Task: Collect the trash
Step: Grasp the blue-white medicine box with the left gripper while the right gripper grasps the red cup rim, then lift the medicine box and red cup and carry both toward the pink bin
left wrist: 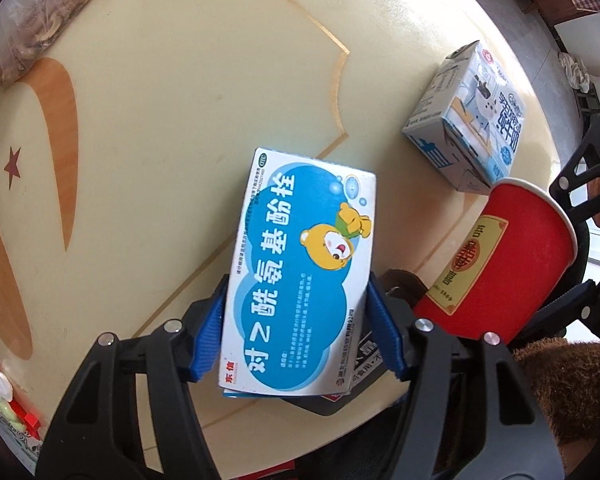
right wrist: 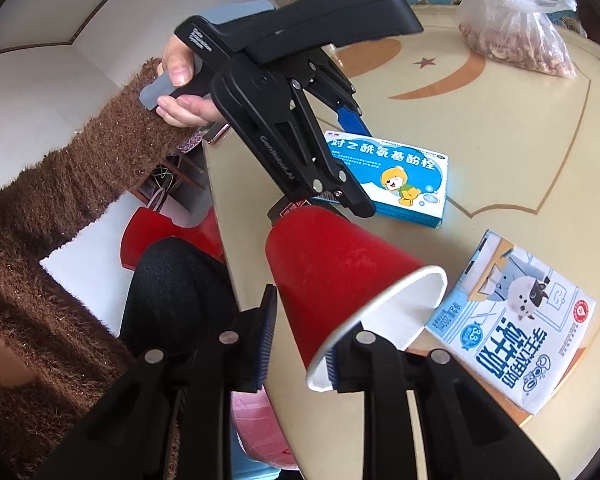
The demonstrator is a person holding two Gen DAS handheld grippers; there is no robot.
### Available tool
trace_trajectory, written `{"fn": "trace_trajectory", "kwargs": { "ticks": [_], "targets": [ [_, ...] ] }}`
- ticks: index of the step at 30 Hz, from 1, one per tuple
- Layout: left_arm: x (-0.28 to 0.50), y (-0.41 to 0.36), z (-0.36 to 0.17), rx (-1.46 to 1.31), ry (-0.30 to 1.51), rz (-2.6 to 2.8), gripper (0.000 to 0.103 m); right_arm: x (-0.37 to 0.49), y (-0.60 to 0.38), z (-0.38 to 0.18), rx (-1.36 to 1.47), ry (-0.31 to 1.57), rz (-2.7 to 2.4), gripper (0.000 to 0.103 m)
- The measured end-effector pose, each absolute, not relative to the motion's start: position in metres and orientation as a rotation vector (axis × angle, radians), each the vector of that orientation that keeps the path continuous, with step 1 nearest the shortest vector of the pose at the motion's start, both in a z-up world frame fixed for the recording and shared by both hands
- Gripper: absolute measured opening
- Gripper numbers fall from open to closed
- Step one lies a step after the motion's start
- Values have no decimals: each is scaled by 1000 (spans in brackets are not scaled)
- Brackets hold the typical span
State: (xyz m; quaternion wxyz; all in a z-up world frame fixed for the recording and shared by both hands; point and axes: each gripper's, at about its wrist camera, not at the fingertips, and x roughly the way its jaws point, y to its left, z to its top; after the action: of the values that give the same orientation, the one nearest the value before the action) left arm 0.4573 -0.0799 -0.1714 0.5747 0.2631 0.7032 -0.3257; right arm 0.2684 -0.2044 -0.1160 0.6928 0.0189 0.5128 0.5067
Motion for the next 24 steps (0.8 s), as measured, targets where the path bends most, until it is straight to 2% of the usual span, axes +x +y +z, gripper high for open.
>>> {"fn": "trace_trajectory", "kwargs": {
  "ticks": [2, 4, 11, 24],
  "targets": [
    [454, -77, -169, 610, 1633, -742, 63, 270, -206, -113, 32, 1136, 1120, 19],
    [454, -75, -166, 591, 1634, -723, 63, 272, -204, -114, 37, 1141, 1114, 13],
    [458, -62, -166, 579, 1630, -687, 63, 269, -186, -115, -26, 1135, 1085, 8],
    [410, -68, -151, 531, 1573, -608, 63, 261, -186, -99, -5, 1030, 784, 5]
  ]
}}
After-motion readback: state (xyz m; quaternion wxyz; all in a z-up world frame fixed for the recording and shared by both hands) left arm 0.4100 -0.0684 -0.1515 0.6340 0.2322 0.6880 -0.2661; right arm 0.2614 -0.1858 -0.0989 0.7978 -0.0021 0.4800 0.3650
